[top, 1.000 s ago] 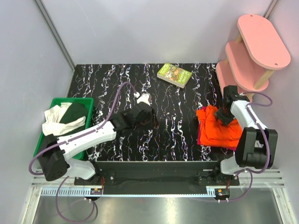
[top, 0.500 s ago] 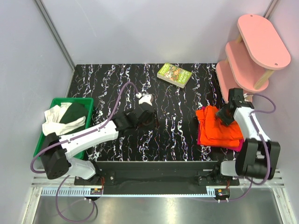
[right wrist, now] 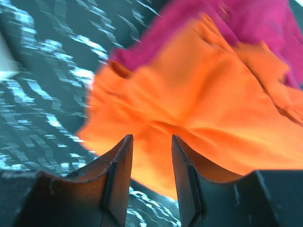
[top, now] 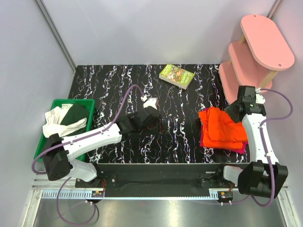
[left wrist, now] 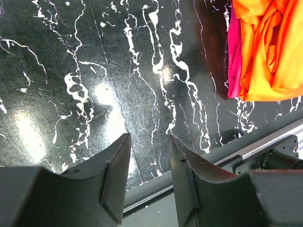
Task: Fold and stack the t-shirts
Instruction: Put the neatly folded tshirt into the corner of the board with the right arm
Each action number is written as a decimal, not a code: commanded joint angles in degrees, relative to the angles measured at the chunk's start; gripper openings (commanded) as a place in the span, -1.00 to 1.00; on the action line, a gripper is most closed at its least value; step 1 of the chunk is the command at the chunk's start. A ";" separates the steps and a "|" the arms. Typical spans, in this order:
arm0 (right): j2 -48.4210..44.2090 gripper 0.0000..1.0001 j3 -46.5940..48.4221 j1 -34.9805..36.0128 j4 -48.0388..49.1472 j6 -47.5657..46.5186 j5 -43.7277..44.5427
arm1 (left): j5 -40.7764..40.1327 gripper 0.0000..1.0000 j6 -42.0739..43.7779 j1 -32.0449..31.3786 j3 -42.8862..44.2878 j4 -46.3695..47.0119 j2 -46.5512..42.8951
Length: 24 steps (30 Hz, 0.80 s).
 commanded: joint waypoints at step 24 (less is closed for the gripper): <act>4.56 -0.24 -16.36 -13.59 -8.96 14.82 -0.81 | -0.89 -0.14 3.86 -0.30 -7.40 3.48 -14.36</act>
